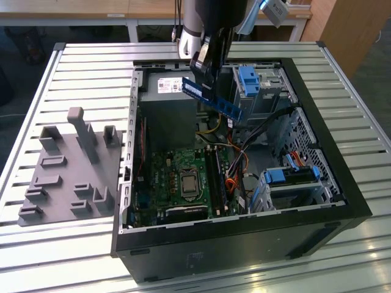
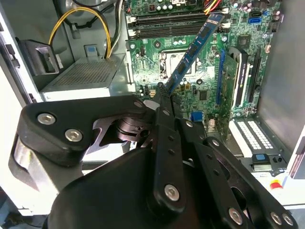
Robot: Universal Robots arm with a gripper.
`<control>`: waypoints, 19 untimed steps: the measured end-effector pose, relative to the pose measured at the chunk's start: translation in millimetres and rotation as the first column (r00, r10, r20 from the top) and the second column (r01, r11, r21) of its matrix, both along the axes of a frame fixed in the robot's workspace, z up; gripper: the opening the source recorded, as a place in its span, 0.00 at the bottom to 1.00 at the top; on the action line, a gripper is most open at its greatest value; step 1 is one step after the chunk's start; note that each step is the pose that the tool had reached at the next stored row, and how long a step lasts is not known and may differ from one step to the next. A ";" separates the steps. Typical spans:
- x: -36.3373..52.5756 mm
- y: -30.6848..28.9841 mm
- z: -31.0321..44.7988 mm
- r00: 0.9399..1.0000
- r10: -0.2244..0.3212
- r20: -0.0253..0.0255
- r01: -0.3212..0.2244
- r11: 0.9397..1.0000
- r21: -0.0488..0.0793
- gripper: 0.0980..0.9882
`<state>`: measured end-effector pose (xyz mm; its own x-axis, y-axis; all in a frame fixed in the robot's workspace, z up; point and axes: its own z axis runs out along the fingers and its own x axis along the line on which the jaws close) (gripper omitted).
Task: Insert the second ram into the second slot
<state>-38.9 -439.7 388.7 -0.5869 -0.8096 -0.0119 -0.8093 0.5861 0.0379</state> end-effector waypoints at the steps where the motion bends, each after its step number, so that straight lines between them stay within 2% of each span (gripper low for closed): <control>1: 0.0 0.0 0.0 1.000 -0.006 0.000 0.006 1.000 0.000 0.04; 10: 0.0 0.0 0.0 0.998 -0.062 0.000 0.062 0.998 0.000 0.04; 19: 0.0 0.0 -0.1 0.993 -0.119 0.000 0.119 0.993 0.000 0.04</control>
